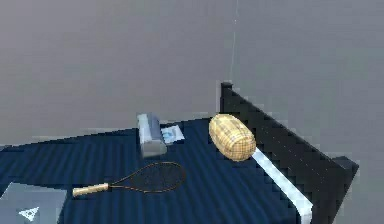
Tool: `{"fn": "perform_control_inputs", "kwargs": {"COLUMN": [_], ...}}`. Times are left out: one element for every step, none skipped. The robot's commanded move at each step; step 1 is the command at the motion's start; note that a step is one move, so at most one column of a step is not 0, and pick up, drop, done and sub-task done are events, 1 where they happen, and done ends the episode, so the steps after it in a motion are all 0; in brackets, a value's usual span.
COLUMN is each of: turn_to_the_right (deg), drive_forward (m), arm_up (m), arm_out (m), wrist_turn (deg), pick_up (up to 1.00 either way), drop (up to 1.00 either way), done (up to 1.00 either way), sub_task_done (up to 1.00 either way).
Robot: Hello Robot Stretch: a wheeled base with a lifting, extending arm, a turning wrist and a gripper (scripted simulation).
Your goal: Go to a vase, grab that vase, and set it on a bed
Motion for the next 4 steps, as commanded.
{"fn": "perform_control_inputs", "kwargs": {"turn_to_the_right": [-45.0, -24.0, 45.0, 45.0], "drive_forward": [0.0, 0.0, 0.0, 0.0], "arm_up": [0.0, 0.0, 0.0, 0.0], "arm_out": [0.0, 0.0, 0.0, 0.0], "wrist_turn": [0.0, 0.0, 0.0, 0.0], "pick_up": [0.0, 0.0, 0.0, 0.0], "drop": [0.0, 0.0, 0.0, 0.0], "done": [0.0, 0.0, 0.0, 0.0], "sub_task_done": [0.0, 0.0, 0.0, 0.0]}}
